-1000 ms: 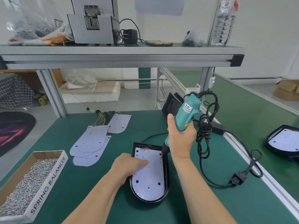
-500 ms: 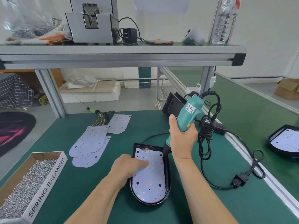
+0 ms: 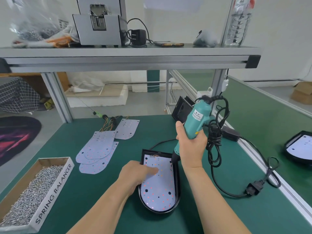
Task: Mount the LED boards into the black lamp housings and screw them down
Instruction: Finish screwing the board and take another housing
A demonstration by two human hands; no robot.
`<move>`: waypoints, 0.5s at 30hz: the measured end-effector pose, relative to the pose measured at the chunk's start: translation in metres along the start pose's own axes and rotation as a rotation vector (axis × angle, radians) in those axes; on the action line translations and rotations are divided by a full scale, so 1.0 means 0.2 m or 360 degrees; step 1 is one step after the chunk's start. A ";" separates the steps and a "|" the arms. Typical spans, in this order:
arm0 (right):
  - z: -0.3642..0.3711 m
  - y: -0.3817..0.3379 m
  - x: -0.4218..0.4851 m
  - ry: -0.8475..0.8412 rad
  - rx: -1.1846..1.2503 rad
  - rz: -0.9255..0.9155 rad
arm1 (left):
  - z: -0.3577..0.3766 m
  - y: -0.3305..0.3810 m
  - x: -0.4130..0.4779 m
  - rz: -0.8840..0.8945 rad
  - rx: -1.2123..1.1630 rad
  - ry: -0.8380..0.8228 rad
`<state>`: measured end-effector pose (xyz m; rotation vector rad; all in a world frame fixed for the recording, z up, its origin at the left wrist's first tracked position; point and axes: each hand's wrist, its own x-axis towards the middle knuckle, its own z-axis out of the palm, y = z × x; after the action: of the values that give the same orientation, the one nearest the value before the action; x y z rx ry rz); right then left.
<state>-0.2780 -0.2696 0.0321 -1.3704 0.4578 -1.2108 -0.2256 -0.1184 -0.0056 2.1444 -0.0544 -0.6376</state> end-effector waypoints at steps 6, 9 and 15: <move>-0.06 -0.09 -0.07 -0.0018 0.0129 -0.0016 | -0.02 0.01 -0.01 0.0009 -0.0132 -0.0068; -0.07 -0.18 -0.07 -0.0090 0.0162 -0.0091 | -0.02 0.01 -0.04 0.0032 -0.0120 -0.0076; -0.09 -0.28 -0.06 0.0209 0.0275 -0.0033 | -0.10 0.00 -0.10 -0.0020 -0.0020 -0.0008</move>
<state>-0.3193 -0.2560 0.0735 -1.1558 0.4208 -1.3311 -0.2336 -0.0986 0.0129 2.1323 -0.0398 -0.6488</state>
